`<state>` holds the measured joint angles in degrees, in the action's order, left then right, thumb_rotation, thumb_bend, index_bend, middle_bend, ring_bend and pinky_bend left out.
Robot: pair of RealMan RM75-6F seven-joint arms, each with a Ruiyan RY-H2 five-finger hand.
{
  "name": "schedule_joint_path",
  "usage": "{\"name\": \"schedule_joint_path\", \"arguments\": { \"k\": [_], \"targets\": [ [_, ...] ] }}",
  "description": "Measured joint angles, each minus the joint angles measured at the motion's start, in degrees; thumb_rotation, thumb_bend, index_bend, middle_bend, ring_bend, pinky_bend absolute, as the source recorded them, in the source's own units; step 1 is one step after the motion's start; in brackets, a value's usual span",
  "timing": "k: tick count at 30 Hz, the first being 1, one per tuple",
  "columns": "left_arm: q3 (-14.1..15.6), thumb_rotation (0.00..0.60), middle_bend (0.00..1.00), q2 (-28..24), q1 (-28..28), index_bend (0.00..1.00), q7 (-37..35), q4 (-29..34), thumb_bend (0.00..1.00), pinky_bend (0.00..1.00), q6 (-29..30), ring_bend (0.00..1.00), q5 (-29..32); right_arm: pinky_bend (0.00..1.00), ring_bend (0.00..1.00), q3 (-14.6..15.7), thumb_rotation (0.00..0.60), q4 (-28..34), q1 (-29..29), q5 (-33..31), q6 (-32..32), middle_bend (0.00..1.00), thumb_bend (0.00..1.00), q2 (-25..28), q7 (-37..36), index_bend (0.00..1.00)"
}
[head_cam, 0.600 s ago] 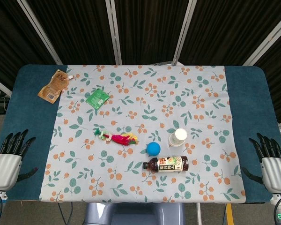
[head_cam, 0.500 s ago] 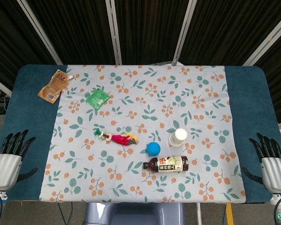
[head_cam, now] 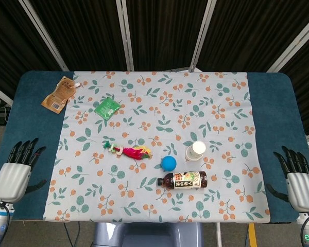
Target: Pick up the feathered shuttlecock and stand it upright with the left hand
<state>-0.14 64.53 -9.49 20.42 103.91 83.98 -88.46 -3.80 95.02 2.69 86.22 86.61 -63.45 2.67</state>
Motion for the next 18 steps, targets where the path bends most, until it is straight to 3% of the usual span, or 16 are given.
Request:
{"name": "schedule_joint_path", "arguments": {
  "k": [7,11,18],
  "targets": [
    [-4.0,0.6,0.0,2.8,-6.17,0.21,5.48,0.88,0.09,0.0,-8.49,0.0,5.24,0.0,0.0,0.01,0.6,0.33,-0.12,-0.36,-0.11,0.0,0.1,0.26,-0.17,0.13],
    [-7.62,0.6,0.0,8.86,-13.05,0.34,11.51,0.61,0.16,0.0,-15.94,0.0,12.84,0.0,0.0,0.01,0.6,0.47,-0.2,-0.57,-0.23,0.0,0.1,0.61,-0.8,0.14],
    [-12.19,0.6,0.0,21.82,-23.13,0.46,20.55,-4.11,0.25,0.0,-22.29,0.0,24.56,0.0,0.0,-0.02,0.6,0.59,-0.34,-0.79,-0.24,0.0,0.1,1.02,-1.61,0.14]
  ]
}}
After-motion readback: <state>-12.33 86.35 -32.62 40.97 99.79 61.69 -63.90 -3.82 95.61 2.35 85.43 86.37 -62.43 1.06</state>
